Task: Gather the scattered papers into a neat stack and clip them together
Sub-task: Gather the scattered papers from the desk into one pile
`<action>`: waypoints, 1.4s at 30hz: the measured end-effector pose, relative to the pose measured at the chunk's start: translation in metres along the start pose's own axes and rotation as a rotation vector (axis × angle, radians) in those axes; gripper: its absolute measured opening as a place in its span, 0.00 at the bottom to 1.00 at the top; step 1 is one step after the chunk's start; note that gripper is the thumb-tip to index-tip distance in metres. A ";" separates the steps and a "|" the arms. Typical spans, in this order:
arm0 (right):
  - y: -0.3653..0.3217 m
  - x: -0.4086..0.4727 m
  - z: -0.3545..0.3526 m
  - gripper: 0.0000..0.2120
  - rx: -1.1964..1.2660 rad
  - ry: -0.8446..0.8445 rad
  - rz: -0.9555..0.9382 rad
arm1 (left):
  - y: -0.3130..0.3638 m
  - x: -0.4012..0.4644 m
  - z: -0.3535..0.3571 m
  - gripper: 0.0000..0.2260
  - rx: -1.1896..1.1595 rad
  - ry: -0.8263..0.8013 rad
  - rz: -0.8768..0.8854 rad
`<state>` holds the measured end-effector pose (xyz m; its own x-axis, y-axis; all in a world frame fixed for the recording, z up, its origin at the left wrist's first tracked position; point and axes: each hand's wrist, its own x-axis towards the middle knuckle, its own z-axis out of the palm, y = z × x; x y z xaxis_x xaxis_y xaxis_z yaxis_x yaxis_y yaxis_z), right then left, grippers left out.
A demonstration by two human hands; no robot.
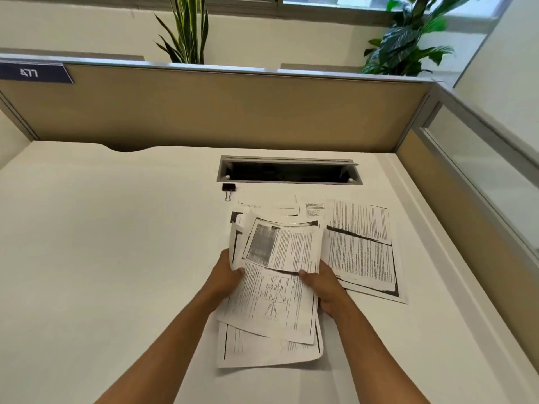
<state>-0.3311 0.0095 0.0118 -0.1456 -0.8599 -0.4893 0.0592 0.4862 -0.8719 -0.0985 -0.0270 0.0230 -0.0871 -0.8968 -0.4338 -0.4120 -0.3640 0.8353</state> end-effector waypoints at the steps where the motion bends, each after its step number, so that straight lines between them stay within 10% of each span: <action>1: 0.001 -0.001 0.002 0.20 -0.008 -0.009 -0.019 | 0.000 0.000 0.001 0.23 0.001 -0.005 0.009; 7: -0.006 -0.004 0.006 0.20 -0.029 -0.011 -0.141 | -0.010 0.006 -0.012 0.34 0.094 0.240 0.037; 12: -0.024 -0.009 0.001 0.24 -0.070 -0.086 -0.272 | -0.005 0.000 -0.034 0.43 -0.274 0.230 0.049; 28: -0.135 -0.032 0.034 0.13 -0.010 0.067 -0.825 | 0.121 -0.050 -0.079 0.21 -0.297 0.570 0.747; 35: -0.106 -0.019 0.037 0.28 -0.037 -0.010 -0.683 | 0.081 -0.028 -0.067 0.34 -0.308 0.376 0.594; 42: -0.086 -0.013 0.048 0.19 -0.138 0.121 -0.656 | 0.059 -0.019 -0.049 0.22 -0.260 0.369 0.568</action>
<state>-0.2874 -0.0289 0.0918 -0.2181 -0.9639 0.1529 -0.2047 -0.1080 -0.9729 -0.0770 -0.0439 0.0968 0.1069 -0.9751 0.1945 -0.1607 0.1761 0.9712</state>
